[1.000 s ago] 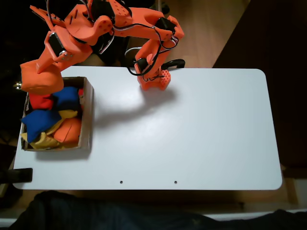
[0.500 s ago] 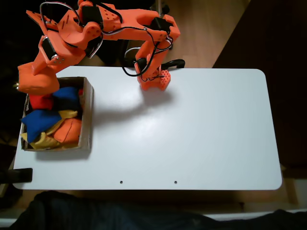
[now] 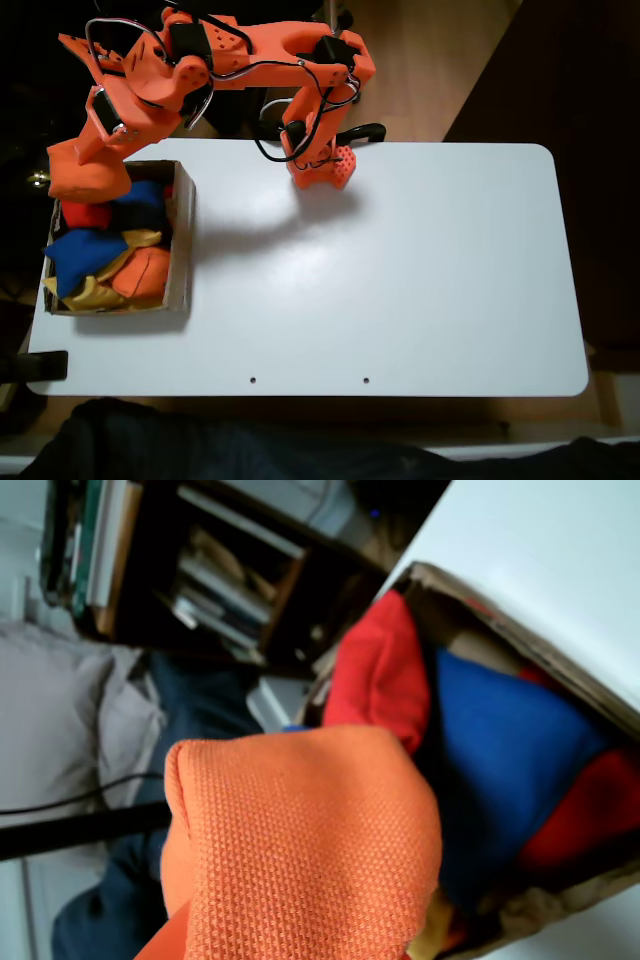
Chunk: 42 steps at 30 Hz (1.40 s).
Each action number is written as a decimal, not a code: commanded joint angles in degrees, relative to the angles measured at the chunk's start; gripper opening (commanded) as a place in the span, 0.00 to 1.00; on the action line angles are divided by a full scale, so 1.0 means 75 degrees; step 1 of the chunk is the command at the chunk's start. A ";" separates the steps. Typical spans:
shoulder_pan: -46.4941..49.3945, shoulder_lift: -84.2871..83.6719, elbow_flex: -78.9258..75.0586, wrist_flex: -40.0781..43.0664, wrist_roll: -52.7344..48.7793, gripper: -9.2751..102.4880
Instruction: Grasp a bag and put it in the box.
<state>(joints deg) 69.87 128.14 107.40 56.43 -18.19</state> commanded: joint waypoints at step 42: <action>-0.0082 0.0375 0.0832 -0.0574 -0.0328 0.58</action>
<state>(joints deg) 69.08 129.90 113.64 53.00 -20.21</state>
